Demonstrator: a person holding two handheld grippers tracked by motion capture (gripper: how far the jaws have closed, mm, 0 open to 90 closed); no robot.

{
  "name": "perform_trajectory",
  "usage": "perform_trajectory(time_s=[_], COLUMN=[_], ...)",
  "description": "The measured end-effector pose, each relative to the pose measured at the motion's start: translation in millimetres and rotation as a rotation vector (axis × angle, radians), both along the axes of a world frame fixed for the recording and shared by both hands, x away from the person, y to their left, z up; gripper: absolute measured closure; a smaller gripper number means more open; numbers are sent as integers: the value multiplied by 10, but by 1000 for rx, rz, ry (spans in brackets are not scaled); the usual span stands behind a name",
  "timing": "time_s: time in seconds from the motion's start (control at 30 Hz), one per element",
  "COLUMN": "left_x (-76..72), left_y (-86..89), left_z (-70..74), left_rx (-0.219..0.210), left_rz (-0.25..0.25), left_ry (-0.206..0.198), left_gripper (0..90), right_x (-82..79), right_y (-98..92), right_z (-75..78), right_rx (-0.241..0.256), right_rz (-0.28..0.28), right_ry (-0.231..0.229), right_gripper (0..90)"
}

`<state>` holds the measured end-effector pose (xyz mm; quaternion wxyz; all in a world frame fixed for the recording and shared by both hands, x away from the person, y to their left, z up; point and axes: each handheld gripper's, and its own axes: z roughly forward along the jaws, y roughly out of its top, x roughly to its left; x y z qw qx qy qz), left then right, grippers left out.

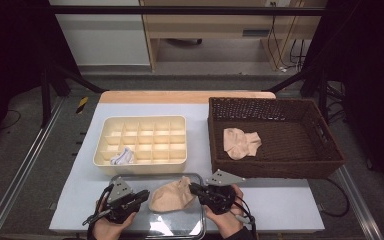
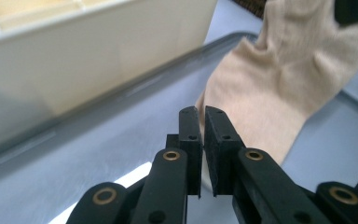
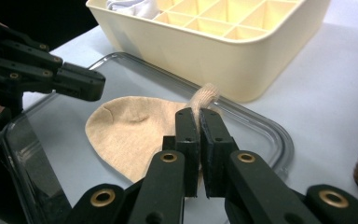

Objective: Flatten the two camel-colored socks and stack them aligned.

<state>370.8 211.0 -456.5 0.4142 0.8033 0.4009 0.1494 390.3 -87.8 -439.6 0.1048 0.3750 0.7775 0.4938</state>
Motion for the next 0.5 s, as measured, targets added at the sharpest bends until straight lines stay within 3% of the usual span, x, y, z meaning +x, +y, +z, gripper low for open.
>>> perform_trajectory(time_s=[0.13,0.27,0.5], left_x=[-10,-17,-4], left_y=[-49,-88,-84], left_z=[-70,-100,-125], left_rx=[11,29,47], left_rz=[-17,-25,-12], left_ry=[20,13,17], left_gripper=[850,856,865], right_x=[4,5,-4], right_y=[159,351,690], right_z=[33,30,-53], right_rx=[-12,-22,-38], right_rz=[40,92,175], right_ry=[-10,-15,11], right_gripper=[872,871,868])
